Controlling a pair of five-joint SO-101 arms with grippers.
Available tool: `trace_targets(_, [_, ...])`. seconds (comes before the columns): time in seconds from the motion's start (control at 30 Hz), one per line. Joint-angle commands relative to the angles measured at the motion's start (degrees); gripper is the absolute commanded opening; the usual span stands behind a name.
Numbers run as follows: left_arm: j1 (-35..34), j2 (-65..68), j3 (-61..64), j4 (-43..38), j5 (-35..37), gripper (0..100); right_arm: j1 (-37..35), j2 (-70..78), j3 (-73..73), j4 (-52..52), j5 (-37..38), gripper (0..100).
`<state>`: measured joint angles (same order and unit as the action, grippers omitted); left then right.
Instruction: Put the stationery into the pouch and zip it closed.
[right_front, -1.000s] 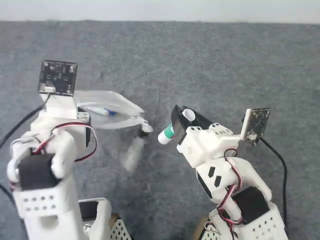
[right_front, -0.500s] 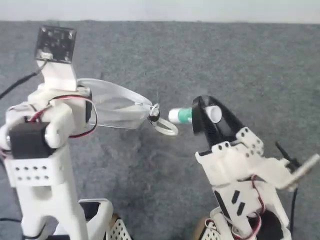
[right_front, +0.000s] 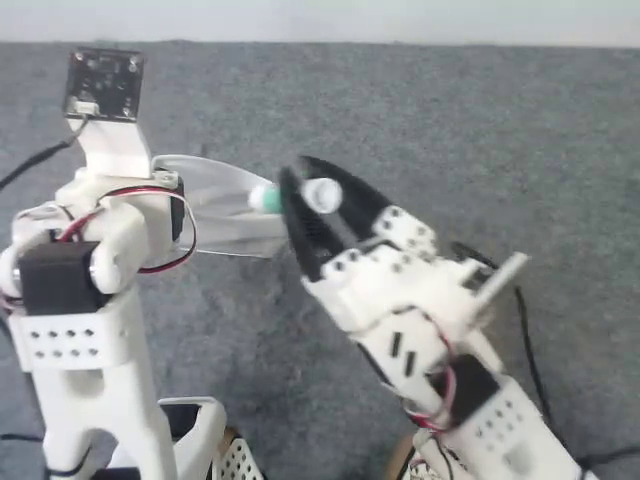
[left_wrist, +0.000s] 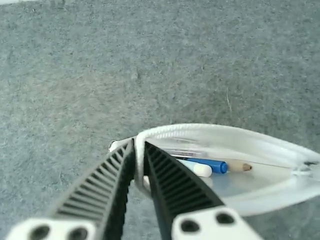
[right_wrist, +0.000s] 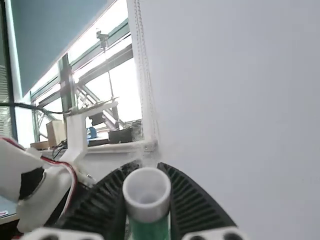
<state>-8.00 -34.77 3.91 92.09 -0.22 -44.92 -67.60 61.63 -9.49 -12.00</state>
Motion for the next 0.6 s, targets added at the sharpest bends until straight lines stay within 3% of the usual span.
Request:
trace_targets(0.0, [0.4,2.5,0.0,0.5,1.7,1,-1.3,8.0,-1.4,-8.4,3.3,0.6])
trace_targets(0.17, [0.4,2.5,0.1,0.5,1.7,1,-1.3,18.4,-4.7,-13.8,3.8,0.6])
trace_targets(0.47, [0.4,2.5,2.7,-1.0,1.7,1,-2.6,25.9,-6.7,-14.6,4.2,0.8])
trace_targets(0.57, [0.4,2.5,2.8,-1.1,1.7,1,-2.6,25.6,-6.7,-14.5,4.2,8.2])
